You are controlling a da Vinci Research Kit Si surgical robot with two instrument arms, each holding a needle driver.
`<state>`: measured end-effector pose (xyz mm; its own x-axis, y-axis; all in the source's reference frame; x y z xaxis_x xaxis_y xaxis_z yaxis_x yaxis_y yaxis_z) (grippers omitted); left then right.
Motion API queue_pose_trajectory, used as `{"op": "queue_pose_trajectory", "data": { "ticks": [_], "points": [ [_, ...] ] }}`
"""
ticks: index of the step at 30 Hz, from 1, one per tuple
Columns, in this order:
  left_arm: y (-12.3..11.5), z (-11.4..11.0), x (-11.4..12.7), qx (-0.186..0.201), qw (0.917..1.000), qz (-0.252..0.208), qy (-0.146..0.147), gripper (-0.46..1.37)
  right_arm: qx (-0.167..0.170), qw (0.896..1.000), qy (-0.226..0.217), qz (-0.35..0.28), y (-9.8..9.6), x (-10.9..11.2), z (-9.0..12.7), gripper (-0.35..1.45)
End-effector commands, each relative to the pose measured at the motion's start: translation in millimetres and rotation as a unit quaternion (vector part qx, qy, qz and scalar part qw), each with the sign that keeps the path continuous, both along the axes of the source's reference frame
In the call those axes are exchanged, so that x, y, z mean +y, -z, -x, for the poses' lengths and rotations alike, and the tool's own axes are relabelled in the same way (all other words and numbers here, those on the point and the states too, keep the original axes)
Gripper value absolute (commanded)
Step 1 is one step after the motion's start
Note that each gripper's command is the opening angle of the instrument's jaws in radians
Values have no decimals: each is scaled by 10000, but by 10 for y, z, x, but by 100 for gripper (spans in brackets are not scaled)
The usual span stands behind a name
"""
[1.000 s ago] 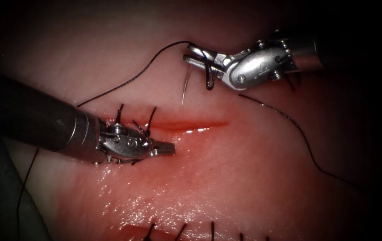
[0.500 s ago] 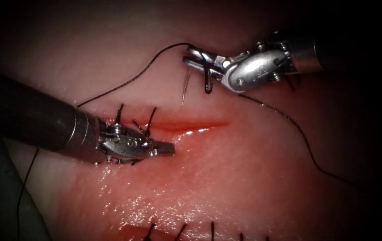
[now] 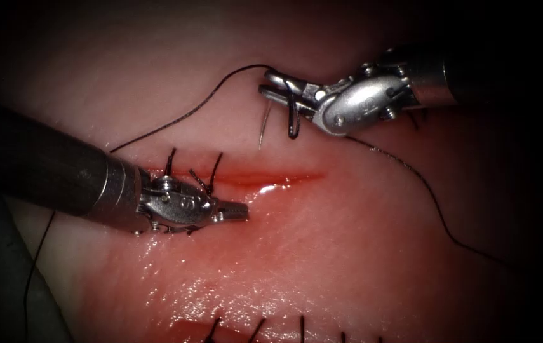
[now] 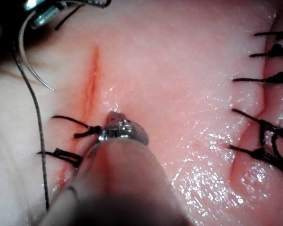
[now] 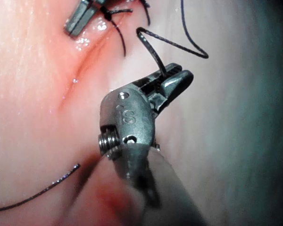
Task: Wound Closure
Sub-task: Use the right gripper to throw the needle through the top of the wound
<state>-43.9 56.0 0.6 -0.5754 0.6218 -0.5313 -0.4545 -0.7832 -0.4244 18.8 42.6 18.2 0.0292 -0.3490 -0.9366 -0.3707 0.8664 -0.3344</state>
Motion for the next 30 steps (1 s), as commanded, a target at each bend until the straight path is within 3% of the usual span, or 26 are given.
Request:
{"op": "queue_pose_trajectory", "data": {
  "ticks": [1, 9, 16, 22, 30],
  "points": [
    [1, 0, 0, -26, 10000, -26, -21, -35, 14, 10000, -25, 14, -2, -2, 0, -35],
    [2, 0, 1, -29, 10000, -34, -21, -35, -31, 9999, 65, 77, -11, -17, -2, -35],
    [5, 1, 2, -30, 10000, -47, -17, -35, -100, 9998, 92, 177, -23, -43, -4, -35],
    [5, 0, 1, -33, 10000, -46, -21, -35, -399, 9989, 159, 183, -42, -70, 1, -35],
    [5, 0, 1, -33, 10000, -46, -22, -35, -433, 9989, 165, -47, -59, -78, 8, -35]
  ]
}}
